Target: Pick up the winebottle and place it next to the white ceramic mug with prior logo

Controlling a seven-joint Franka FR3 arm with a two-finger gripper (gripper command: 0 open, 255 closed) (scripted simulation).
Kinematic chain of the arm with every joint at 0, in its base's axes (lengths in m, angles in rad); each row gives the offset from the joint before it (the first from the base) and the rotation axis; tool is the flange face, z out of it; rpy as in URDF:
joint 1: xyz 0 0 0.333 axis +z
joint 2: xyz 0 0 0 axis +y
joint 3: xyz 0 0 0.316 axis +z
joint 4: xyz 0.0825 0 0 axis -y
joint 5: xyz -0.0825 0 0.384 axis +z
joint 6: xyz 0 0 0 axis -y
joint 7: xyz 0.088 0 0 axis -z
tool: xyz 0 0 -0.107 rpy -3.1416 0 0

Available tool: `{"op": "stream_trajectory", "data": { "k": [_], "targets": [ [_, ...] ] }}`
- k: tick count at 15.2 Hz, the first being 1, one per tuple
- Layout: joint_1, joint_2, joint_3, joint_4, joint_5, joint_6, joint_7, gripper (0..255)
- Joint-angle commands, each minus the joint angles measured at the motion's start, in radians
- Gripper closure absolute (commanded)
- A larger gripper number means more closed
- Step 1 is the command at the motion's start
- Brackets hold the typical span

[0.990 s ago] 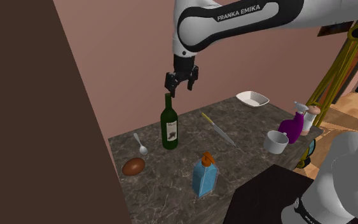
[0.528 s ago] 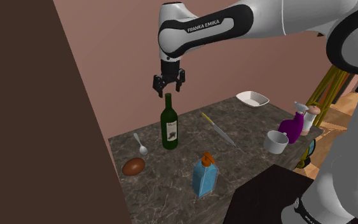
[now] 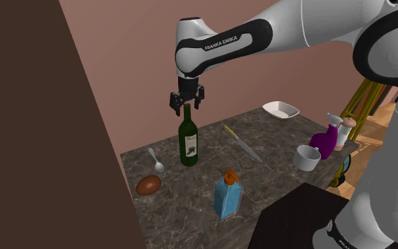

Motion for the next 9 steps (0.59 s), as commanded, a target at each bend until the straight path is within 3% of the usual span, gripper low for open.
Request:
{"op": "stream_trajectory", "data": {
  "k": [1, 6, 7, 9],
  "targets": [
    [0.0, 0.001, 0.0, -0.003, 0.0, 0.004, 0.0, 0],
    [0.0, 0.001, 0.0, -0.003, 0.0, 0.004, 0.0, 0],
    [0.0, 0.001, 0.0, -0.003, 0.0, 0.004, 0.0, 255],
    [0.0, 0.001, 0.0, -0.003, 0.0, 0.004, 0.0, 255]
  ]
}}
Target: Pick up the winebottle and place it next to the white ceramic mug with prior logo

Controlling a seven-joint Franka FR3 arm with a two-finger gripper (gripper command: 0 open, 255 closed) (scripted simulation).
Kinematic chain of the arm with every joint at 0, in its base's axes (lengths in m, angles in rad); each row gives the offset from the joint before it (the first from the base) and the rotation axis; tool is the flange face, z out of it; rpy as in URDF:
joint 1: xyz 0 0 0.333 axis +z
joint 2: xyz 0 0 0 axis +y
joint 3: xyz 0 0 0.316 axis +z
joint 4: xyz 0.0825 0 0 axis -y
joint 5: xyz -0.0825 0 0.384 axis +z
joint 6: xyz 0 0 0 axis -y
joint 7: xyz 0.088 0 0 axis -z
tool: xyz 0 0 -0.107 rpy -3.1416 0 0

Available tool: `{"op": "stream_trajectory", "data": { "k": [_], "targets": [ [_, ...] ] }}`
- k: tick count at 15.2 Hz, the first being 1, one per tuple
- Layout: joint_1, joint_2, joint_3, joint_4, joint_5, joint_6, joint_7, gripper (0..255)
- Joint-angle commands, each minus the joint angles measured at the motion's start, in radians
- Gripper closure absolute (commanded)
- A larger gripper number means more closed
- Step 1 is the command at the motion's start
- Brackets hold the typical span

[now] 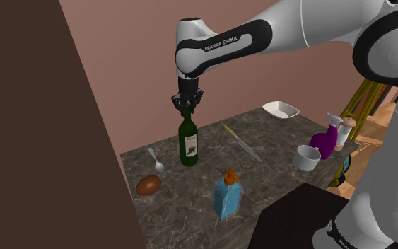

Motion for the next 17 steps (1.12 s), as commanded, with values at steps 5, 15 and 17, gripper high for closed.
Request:
{"op": "stream_trajectory", "data": {
  "k": [5, 15, 17],
  "targets": [
    [0.0, 0.0, 0.0, 0.0, 0.0, 0.0, 0.0, 255],
    [0.0, -0.017, 0.0, 0.085, -0.001, -0.102, -0.001, 255],
    [0.0, -0.019, 0.0, 0.109, -0.001, -0.128, -0.001, 255]
  ]
}}
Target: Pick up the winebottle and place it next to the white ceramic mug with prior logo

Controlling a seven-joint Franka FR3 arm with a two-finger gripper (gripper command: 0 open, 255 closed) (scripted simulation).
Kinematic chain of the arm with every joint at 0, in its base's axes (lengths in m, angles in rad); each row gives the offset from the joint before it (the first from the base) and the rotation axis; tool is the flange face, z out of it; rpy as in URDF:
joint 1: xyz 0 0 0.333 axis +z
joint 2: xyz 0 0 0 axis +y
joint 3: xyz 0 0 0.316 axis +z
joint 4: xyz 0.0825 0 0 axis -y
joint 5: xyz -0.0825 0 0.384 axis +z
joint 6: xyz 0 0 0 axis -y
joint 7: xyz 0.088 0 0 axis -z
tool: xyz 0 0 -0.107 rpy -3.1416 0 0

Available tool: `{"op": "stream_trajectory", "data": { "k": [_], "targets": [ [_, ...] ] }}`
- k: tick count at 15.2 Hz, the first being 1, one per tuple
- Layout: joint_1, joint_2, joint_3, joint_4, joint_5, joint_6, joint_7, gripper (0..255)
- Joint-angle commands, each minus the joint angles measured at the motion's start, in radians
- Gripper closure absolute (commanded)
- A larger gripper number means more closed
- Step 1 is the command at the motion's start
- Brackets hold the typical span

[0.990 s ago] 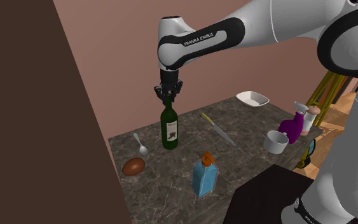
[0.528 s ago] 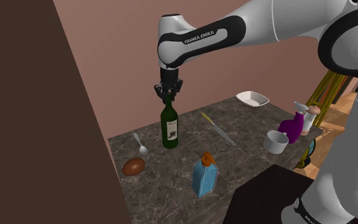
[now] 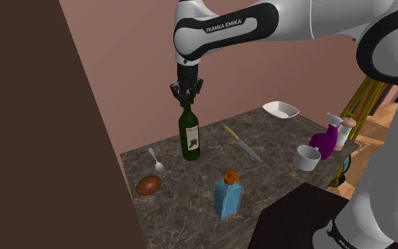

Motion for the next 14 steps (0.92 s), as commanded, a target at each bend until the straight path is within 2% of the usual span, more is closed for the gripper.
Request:
{"op": "stream_trajectory", "data": {
  "k": [1, 14],
  "targets": [
    [0.0, -0.005, 0.0, 0.02, 0.0, -0.025, 0.0, 255],
    [-0.001, 0.008, -0.001, 0.214, 0.001, -0.205, -0.003, 255]
  ]
}}
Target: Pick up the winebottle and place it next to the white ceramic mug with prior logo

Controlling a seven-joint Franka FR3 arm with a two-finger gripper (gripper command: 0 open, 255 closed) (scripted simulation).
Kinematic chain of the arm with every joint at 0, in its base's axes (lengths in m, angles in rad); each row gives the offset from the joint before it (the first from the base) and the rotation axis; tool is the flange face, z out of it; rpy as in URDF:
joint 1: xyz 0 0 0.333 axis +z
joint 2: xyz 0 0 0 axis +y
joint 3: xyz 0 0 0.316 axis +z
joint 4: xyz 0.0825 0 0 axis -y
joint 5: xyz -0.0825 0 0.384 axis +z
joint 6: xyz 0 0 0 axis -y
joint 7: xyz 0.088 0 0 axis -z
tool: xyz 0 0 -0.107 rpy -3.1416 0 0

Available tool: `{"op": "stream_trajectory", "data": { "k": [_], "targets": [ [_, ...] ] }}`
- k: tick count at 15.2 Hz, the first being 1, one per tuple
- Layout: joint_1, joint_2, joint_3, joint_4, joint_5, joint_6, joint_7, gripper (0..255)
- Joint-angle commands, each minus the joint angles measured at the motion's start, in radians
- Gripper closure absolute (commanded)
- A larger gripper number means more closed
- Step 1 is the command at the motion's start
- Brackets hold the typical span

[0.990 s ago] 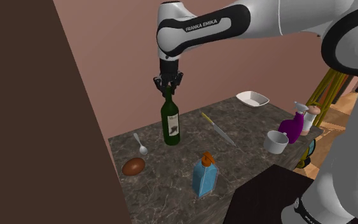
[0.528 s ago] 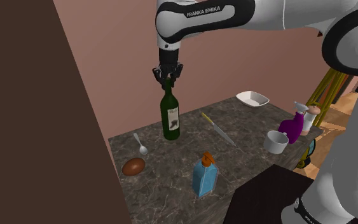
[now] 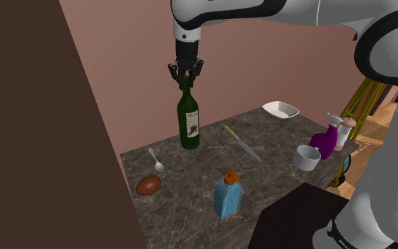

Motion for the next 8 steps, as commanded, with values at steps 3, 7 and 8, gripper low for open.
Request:
{"op": "stream_trajectory", "data": {
  "k": [3, 7, 8],
  "targets": [
    [-0.001, 0.011, 0.0, 0.07, 0.001, -0.059, -0.001, 255],
    [-0.021, -0.044, -0.013, 0.014, 0.003, -0.057, -0.035, 255],
    [-0.031, -0.073, -0.021, -0.024, 0.004, -0.048, -0.052, 255]
  ]
}}
